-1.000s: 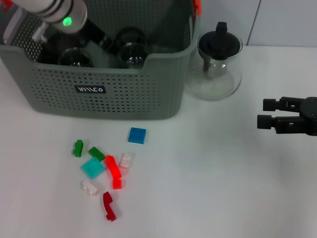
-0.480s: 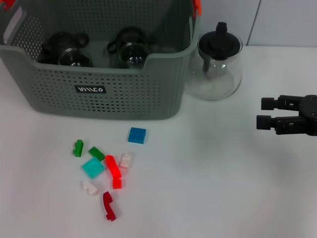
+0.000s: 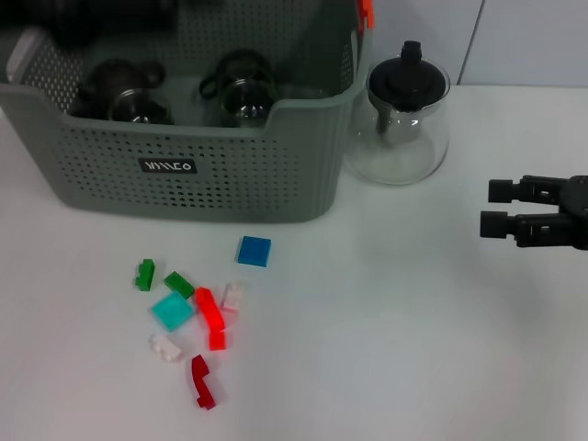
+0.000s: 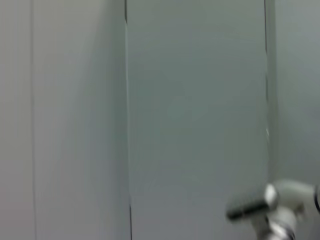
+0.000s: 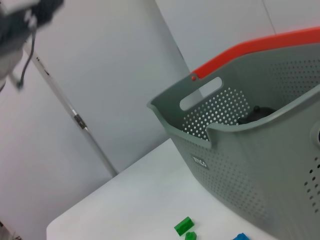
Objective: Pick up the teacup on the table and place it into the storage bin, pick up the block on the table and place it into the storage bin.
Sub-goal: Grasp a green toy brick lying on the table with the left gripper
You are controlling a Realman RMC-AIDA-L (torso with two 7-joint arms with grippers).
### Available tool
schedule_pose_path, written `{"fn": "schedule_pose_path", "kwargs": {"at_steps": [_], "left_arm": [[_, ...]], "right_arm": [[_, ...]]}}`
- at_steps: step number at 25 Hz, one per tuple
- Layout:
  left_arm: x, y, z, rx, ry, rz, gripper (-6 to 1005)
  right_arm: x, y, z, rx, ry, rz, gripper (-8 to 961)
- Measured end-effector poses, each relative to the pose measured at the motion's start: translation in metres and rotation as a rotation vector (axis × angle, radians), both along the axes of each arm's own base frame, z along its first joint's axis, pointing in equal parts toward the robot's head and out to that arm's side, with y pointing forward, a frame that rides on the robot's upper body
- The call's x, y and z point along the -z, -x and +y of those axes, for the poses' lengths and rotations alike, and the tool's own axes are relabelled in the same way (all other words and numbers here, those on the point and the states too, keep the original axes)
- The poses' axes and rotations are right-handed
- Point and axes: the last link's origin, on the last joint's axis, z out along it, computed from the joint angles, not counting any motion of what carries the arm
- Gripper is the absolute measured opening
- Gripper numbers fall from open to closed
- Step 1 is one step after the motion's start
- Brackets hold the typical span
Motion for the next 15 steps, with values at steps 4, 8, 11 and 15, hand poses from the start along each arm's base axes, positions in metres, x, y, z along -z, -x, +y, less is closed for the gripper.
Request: {"fn": "schedule_pose_path", "kwargs": {"at_steps": [4, 8, 11, 15], "left_arm": [[0.029, 0.022, -0.016, -0.062, 0.014, 0.263, 753], [0.054, 0.043, -0.019, -0.150, 0.072, 0.523, 868], [0.067, 0.053, -0.013, -0.193, 0.121, 0.653, 866], [0.079, 0.061, -0.003, -0.222, 0.160, 0.801, 864]], "right_arm": [[0.005, 0.002, -0.001, -0.002, 0.015, 0.003, 944], [0.008, 0.002, -0.001, 0.005, 0.019, 0.008, 944], [0.010, 0.001, -0.002, 0.011, 0.023, 0.011, 944], [0.010, -0.002, -0.004, 0.021, 0.023, 0.012, 942]]}}
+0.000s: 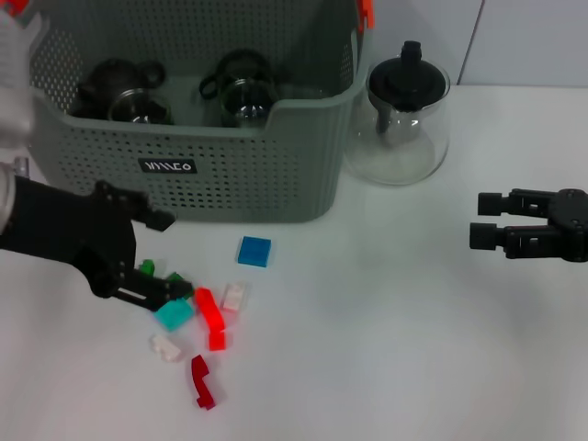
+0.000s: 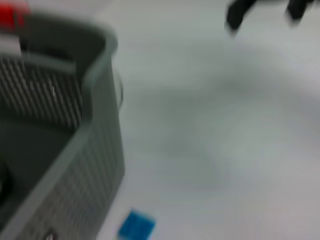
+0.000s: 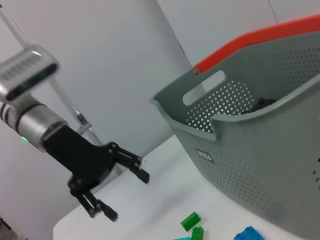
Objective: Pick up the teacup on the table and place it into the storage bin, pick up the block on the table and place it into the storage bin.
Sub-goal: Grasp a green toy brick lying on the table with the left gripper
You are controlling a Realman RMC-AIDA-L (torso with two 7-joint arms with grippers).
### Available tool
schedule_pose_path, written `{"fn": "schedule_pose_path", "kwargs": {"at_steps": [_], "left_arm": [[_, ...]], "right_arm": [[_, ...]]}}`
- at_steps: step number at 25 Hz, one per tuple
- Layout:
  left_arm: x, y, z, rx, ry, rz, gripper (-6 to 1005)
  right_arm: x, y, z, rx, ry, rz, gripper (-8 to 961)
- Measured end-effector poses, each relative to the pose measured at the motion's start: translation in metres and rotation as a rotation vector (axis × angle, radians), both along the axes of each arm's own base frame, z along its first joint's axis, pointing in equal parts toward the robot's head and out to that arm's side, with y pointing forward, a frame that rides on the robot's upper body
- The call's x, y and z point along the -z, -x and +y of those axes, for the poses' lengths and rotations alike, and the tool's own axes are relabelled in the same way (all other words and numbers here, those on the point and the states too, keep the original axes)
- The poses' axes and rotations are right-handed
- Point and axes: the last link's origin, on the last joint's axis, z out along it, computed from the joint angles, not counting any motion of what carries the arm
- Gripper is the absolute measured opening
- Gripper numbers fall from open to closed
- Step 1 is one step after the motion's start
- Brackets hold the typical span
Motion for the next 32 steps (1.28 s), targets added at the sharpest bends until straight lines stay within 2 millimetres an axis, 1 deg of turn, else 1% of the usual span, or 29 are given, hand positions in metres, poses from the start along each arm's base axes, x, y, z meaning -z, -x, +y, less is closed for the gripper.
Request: {"fn": "schedule_pose_path", "kwargs": {"at_steps": [5, 9, 12, 16, 23, 32], "left_arm": [[0.023, 0.007, 0.021, -0.002, 0.039, 0.210, 861], [0.039, 0.014, 0.037, -0.011, 0.070, 0.300, 858], [0.044, 0.019, 0.049, -0.017, 0.081, 0.337, 856], [0.048, 0.028, 0.058, -0.019, 0.063, 0.382, 854], [0.057, 0.042, 0.068, 0.003, 0.045, 0.457, 850], [0.068, 0.045, 0.070, 0.035, 0.061, 0.496, 844]], "right_arm": [[0.003, -0.002, -0.002, 0.014, 0.009, 0.009, 942], [0.004, -0.003, -0.003, 0.018, 0.013, 0.009, 942], [0.005, -0.004, -0.004, 0.022, 0.015, 0.011, 943], [0.008, -0.005, -0.005, 0.030, 0.014, 0.013, 943], [0.009, -0.005, -0.004, 0.038, 0.009, 0.012, 943], [0.011, -0.007, -0.005, 0.050, 0.008, 0.015, 943]]}}
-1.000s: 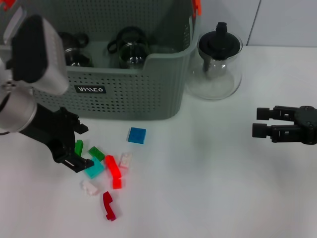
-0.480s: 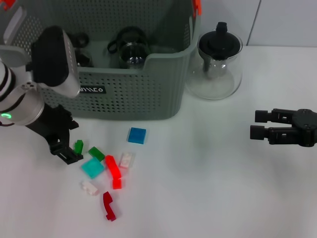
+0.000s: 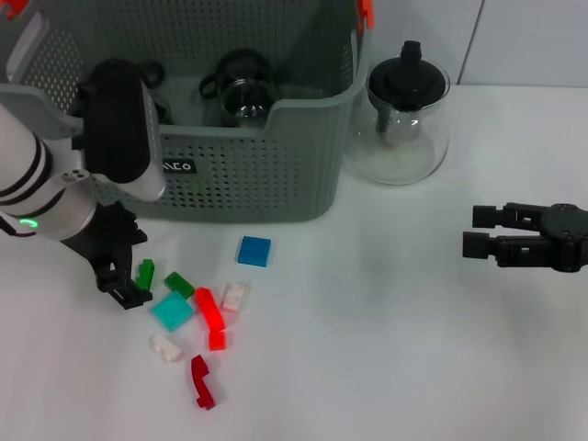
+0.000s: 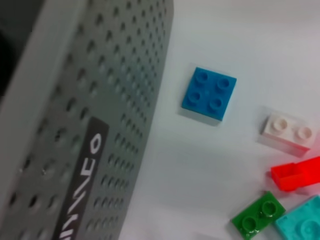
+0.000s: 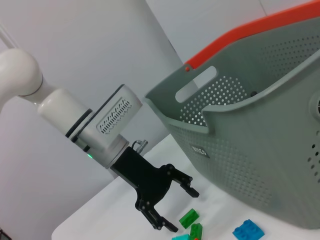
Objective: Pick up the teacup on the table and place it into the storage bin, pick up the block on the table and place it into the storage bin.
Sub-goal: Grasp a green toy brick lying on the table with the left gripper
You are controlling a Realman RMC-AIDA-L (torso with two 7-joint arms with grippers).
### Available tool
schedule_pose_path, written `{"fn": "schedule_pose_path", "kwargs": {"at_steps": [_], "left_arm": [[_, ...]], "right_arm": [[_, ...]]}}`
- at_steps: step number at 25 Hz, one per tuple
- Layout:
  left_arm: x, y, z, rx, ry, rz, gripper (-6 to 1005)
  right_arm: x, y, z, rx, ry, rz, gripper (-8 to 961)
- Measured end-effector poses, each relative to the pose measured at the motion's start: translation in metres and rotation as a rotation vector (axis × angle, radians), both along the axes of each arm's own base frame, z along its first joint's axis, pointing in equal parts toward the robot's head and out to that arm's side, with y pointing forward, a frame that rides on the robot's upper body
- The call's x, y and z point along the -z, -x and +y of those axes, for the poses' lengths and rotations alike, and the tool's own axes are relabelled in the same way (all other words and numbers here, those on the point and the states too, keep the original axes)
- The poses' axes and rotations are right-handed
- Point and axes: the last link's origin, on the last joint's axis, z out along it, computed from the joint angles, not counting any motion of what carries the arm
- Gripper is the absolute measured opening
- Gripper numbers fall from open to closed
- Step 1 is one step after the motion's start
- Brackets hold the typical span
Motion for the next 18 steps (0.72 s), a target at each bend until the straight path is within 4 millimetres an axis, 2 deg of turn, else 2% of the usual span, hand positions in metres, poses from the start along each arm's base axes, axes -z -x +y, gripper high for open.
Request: {"fn": "schedule_pose_path", "kwargs": {"at_steps": [15, 18], "left_arm": [[0.0063, 0.0016, 0.0009, 0.018, 0.014, 0.018, 835], [0.0073, 0.0020, 0.0005, 0.019, 0.021, 0.021, 731]], "right_arm": [[0.0006, -0.0029, -0.0028, 0.009, -0.001, 0.003, 943], [0.0007, -0.0030, -0.0029, 0.009, -0.001, 0.003, 942]]}}
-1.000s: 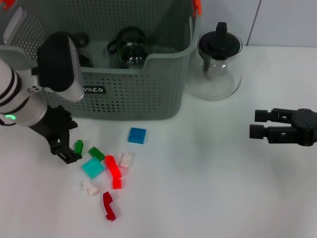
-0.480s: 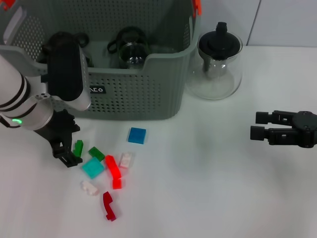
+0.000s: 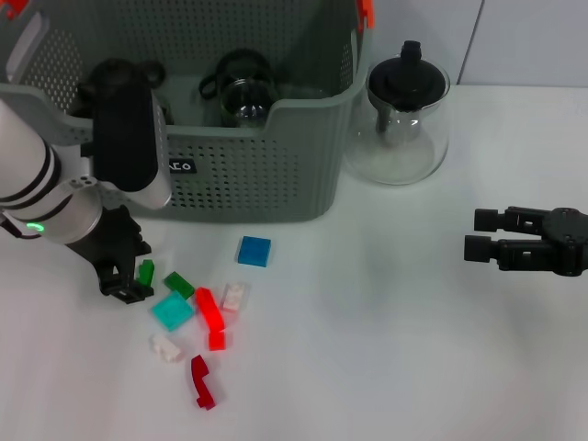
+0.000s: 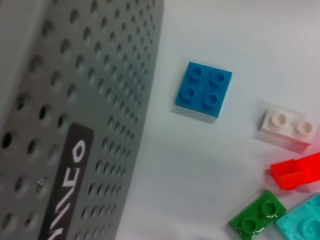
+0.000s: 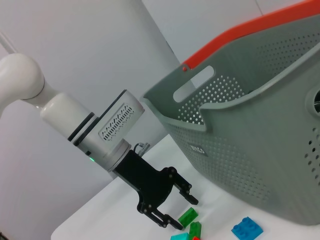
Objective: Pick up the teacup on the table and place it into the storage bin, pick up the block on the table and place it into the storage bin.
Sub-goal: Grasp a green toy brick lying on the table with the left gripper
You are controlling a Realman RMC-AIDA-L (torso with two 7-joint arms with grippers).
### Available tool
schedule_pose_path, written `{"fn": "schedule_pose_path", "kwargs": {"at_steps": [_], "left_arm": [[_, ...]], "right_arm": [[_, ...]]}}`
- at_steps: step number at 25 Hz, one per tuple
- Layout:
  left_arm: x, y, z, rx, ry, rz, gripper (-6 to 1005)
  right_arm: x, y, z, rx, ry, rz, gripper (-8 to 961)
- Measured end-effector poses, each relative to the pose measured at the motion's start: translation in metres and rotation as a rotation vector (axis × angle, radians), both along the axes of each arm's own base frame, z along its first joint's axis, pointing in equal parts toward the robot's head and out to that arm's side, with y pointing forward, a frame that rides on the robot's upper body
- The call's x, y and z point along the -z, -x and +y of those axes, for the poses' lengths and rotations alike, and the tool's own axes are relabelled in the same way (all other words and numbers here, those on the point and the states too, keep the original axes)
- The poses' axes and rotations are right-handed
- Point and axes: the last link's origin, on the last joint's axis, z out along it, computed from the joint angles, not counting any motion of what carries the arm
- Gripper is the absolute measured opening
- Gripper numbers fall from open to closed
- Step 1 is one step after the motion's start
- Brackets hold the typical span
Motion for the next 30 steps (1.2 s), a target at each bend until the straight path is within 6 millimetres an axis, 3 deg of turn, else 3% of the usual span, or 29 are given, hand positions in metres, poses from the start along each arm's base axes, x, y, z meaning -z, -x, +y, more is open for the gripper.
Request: {"fn": "schedule_pose_path", "kwargs": {"at_steps": [3, 19, 24, 30], "left_arm": [[0.001, 0.001, -0.001, 0.003, 0.011, 0.004, 627], [0.006, -0.001, 0.001, 0.003, 0.037, 0.007, 589], [0.006, -0.002, 0.001, 0.000, 0.033, 0.006, 519], [-0.011, -0.009, -0.004, -0.054, -0.011, -0.046, 448]], "right_arm": [[0.000, 0.000, 0.000, -0.001, 0.002, 0.000, 942], [0.000, 0.000, 0.000, 0.000, -0.001, 0.001, 944], [-0.001, 0.000, 0.000, 0.001, -0.005, 0.001, 944], [-0.001, 0.000, 0.001, -0.002, -0.006, 0.000, 942]]}}
